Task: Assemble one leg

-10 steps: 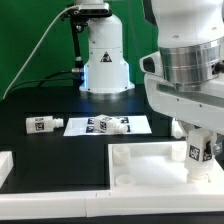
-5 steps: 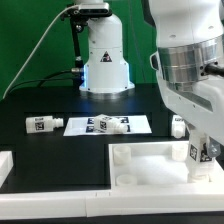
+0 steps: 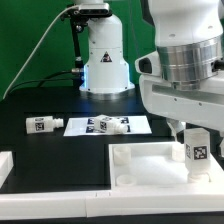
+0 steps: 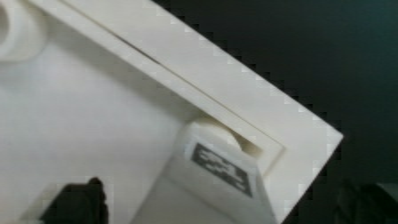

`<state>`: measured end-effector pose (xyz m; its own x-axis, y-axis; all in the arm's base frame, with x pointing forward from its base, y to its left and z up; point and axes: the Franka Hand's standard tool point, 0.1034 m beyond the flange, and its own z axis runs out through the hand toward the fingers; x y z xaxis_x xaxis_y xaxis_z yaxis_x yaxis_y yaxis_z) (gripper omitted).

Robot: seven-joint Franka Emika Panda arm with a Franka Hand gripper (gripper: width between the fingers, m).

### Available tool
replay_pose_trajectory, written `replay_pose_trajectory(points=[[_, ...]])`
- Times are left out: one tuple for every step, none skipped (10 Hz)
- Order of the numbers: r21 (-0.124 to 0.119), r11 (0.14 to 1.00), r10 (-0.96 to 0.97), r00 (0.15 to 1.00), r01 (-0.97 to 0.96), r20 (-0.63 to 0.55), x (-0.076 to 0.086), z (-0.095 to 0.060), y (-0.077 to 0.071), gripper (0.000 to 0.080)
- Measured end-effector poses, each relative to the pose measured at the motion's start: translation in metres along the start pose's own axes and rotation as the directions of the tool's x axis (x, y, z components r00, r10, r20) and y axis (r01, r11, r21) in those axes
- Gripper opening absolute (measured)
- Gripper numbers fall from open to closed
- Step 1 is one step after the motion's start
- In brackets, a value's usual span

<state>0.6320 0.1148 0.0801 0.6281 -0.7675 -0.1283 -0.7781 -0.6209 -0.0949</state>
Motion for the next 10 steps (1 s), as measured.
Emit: replay_pose_trajectory(points=[[0.013, 0.999, -0.029, 0.999, 0.029, -0.022, -0.001, 0.0, 0.006, 0.0643], [0.007, 0.995, -0.101, 0.995, 0.102, -0.022, -0.001, 0.0, 0.009, 0.0648], [0.006, 0.983, -0.184, 0.983, 0.184, -0.024, 0.0, 0.0, 0.009, 0.0648], [0.004, 0.97, -0.243, 0.97, 0.243, -0.024, 0.0, 0.001, 0.009, 0.0648], [-0.023, 0.914, -0.406, 0.913, 0.405, -0.034, 0.0, 0.001, 0.009, 0.0648], [-0.054, 0.831, -0.556, 0.83, 0.554, -0.037, -0.003, 0.001, 0.005, 0.0648], [-0.06, 0.783, -0.622, 0.783, 0.619, -0.033, -0.001, -0.001, 0.0, 0.0648], [-0.06, 0.763, -0.645, 0.764, 0.644, -0.017, 0.002, -0.003, -0.004, 0.0648], [-0.056, 0.795, -0.606, 0.795, 0.604, -0.028, 0.003, -0.003, -0.005, 0.0648], [-0.057, 0.796, -0.604, 0.796, 0.602, -0.027, 0.003, -0.002, -0.004, 0.0648]])
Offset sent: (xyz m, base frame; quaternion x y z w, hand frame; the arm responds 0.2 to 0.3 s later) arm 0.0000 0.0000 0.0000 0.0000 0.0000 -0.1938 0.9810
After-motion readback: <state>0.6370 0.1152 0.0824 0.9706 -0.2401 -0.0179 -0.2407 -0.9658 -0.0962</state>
